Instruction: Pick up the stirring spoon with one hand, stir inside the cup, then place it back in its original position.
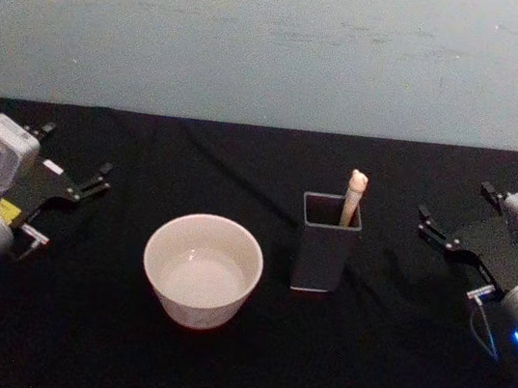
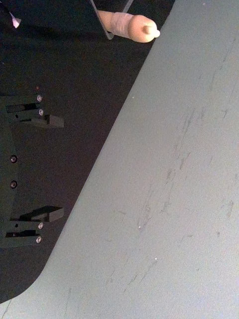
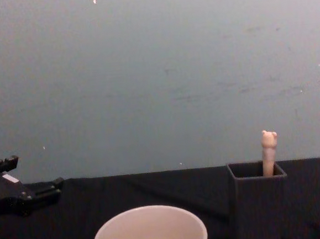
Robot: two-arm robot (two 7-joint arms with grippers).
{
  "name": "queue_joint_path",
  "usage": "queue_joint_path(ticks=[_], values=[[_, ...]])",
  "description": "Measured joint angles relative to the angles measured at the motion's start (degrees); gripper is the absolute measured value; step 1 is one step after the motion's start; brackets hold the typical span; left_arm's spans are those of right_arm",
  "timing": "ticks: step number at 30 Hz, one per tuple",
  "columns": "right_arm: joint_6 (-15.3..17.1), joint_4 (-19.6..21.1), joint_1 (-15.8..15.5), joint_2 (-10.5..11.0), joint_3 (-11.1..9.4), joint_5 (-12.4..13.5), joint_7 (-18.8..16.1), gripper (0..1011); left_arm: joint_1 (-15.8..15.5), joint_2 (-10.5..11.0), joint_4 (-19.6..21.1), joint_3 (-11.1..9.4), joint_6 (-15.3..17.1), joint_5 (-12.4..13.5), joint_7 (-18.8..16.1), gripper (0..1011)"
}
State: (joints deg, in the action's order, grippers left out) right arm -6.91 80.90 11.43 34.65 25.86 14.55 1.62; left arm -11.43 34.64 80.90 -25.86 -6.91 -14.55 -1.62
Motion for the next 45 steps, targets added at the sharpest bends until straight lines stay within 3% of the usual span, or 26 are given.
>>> queue_joint_path(ticks=[45], values=[[0.00,0.00,0.00,0.00,0.00,0.00,0.00,1000,0.00,0.00,0.00,0.00,0.00,0.00,0.00,1001]])
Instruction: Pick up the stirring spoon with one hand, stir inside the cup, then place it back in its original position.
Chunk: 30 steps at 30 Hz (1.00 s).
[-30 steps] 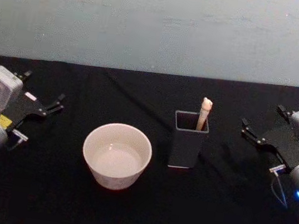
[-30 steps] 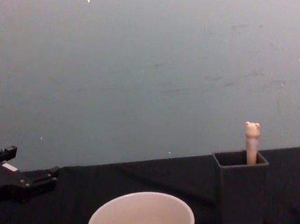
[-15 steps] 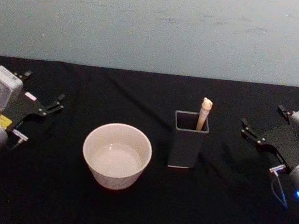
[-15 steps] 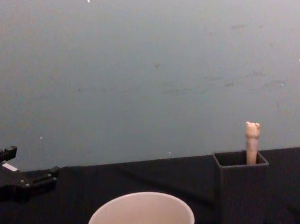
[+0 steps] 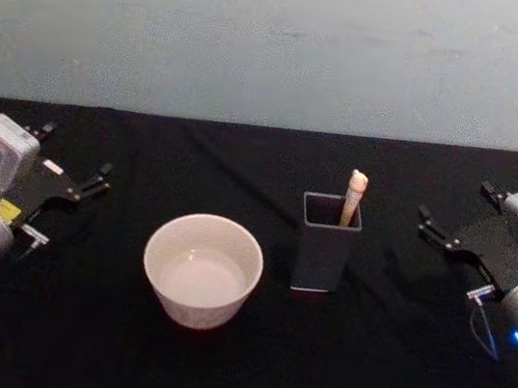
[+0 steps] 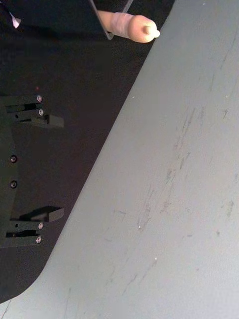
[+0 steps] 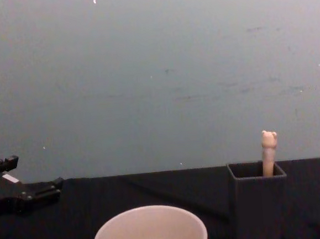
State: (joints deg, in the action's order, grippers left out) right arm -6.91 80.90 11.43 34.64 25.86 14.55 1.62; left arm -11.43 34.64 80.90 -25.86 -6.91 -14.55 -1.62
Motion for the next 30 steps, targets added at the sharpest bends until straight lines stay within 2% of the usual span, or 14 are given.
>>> queue_joint_path(ticks=[23,27,30], values=[[0.00,0.28,-0.21,-0.02,-0.28,0.00,-0.45,1002,0.00,0.00,0.00,0.00,0.00,0.00,0.00,1001],[0.16,1.99,-1.02,0.18,-1.20,1.21,-2.42,1002,0.00,0.00,0.00,0.00,0.00,0.00,0.00,1001],[0.85,3.88,-1.99,0.41,-2.13,3.16,-4.29,1000,0.00,0.00,0.00,0.00,0.00,0.00,0.00,1001]])
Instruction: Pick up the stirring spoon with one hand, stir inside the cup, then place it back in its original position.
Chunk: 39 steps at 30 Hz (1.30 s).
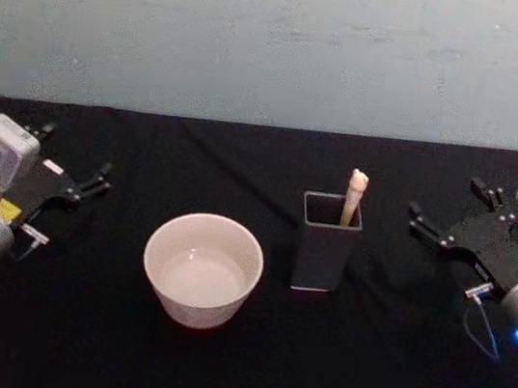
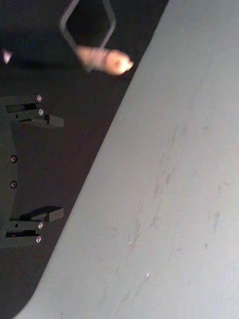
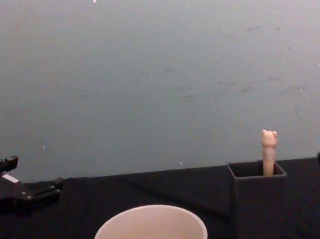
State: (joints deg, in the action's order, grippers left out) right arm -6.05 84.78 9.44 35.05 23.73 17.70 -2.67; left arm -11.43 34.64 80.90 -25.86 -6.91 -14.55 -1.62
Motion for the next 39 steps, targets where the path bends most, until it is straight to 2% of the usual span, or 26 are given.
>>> queue_joint_path(ticks=[1,5,7,14,20,25,31,39], values=[[0.47,1.34,-0.62,0.14,-0.59,1.33,-1.17,1002,0.00,0.01,0.00,0.00,0.00,0.00,0.00,1002],[1.71,3.80,-1.81,0.38,-1.63,4.04,-3.46,1000,0.00,0.00,0.00,0.00,0.00,0.00,0.00,1001],[3.34,6.56,-3.11,0.74,-2.49,6.88,-5.95,1002,0.00,0.00,0.00,0.00,0.00,0.00,0.00,1001],[6.03,9.82,-4.39,1.08,-3.43,11.23,-11.57,1000,0.00,0.00,0.00,0.00,0.00,0.00,0.00,1001],[7.69,9.16,-3.41,-0.06,-3.00,12.18,-14.36,1002,0.00,0.00,0.00,0.00,0.00,0.00,0.00,1001],[8.81,6.79,-1.28,-2.45,-2.21,12.12,-15.63,1002,0.00,0.00,0.00,0.00,0.00,0.00,0.00,1002],[9.19,3.66,1.40,-5.41,-1.57,11.02,-16.38,1002,0.00,0.00,0.00,0.00,0.00,0.00,0.00,1002],[9.36,0.42,3.80,-7.86,-1.28,9.52,-17.21,1000,0.00,0.00,0.00,0.00,0.00,0.00,0.00,1001]])
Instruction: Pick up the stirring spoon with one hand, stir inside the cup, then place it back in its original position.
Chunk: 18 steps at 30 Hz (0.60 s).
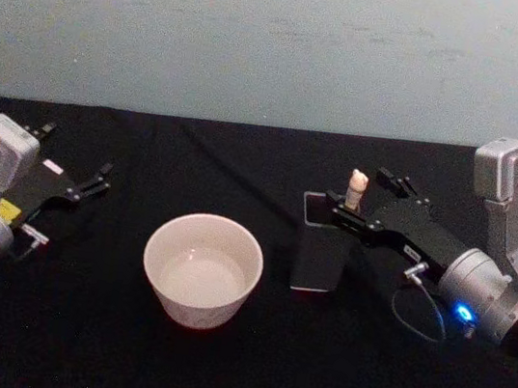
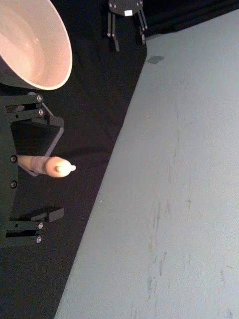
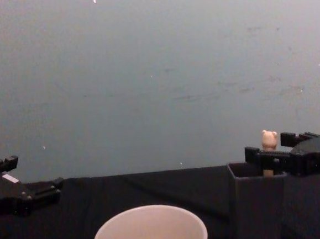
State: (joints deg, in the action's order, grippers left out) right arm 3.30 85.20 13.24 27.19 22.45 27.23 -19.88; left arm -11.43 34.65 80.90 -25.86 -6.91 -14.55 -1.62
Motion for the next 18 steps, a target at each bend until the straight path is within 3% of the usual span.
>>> queue_joint_path(ticks=[15,18], values=[[0.05,-0.55,0.39,-0.50,-0.19,-0.47,-0.32,997,0.00,0.00,0.00,0.00,0.00,0.00,0.00,1001],[0.04,-0.50,0.36,-0.46,-0.19,-0.46,-0.30,941,0.00,0.00,0.00,0.00,0.00,0.00,0.00,1001]])
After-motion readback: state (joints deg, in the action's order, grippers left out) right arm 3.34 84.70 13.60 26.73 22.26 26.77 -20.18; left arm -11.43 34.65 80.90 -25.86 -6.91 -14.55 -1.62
